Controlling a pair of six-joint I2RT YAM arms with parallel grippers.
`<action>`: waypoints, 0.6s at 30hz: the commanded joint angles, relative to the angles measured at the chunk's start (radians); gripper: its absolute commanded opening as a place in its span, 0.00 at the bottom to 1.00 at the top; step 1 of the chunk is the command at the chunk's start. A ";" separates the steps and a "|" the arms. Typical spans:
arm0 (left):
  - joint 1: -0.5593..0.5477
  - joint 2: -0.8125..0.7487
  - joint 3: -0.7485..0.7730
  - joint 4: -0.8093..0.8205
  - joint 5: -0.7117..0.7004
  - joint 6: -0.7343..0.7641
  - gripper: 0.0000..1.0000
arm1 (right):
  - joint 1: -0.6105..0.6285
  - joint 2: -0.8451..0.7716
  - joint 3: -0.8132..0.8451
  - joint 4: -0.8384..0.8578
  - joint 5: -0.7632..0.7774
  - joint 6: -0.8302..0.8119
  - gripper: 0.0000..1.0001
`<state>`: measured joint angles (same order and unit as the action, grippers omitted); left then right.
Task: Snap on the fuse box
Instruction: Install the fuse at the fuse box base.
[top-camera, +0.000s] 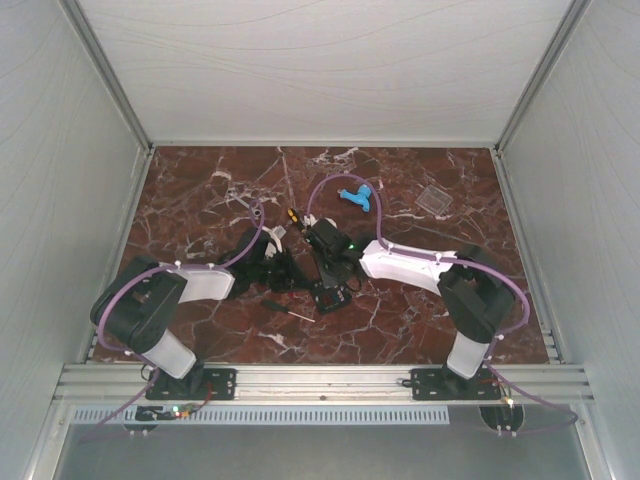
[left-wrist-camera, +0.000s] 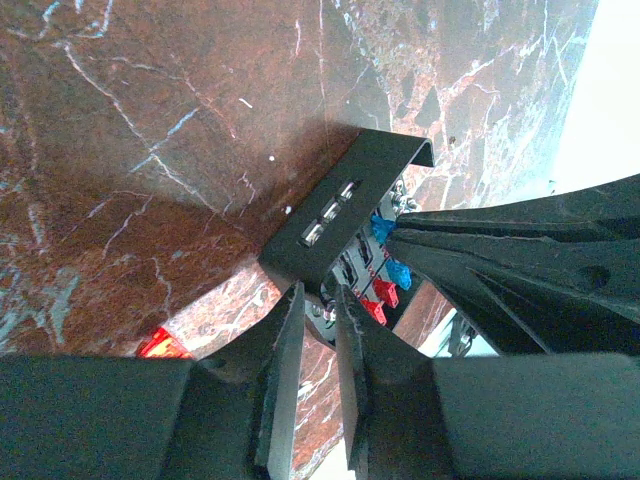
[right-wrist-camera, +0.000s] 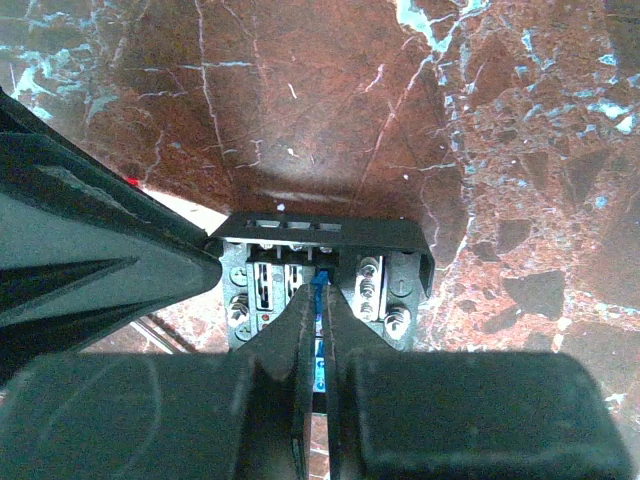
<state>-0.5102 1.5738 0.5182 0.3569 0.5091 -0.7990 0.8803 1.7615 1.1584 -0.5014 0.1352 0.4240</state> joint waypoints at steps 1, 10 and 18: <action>-0.001 0.010 0.022 0.046 0.015 0.009 0.18 | -0.007 0.051 -0.099 -0.089 0.044 -0.011 0.00; -0.001 0.012 0.025 0.044 0.019 0.009 0.18 | -0.006 0.054 -0.124 -0.117 0.011 -0.014 0.00; -0.001 0.024 0.031 0.046 0.027 0.012 0.18 | -0.015 0.007 -0.135 -0.145 0.001 -0.019 0.00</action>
<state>-0.5102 1.5776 0.5182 0.3573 0.5091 -0.7990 0.8803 1.7241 1.1011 -0.4530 0.1287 0.4274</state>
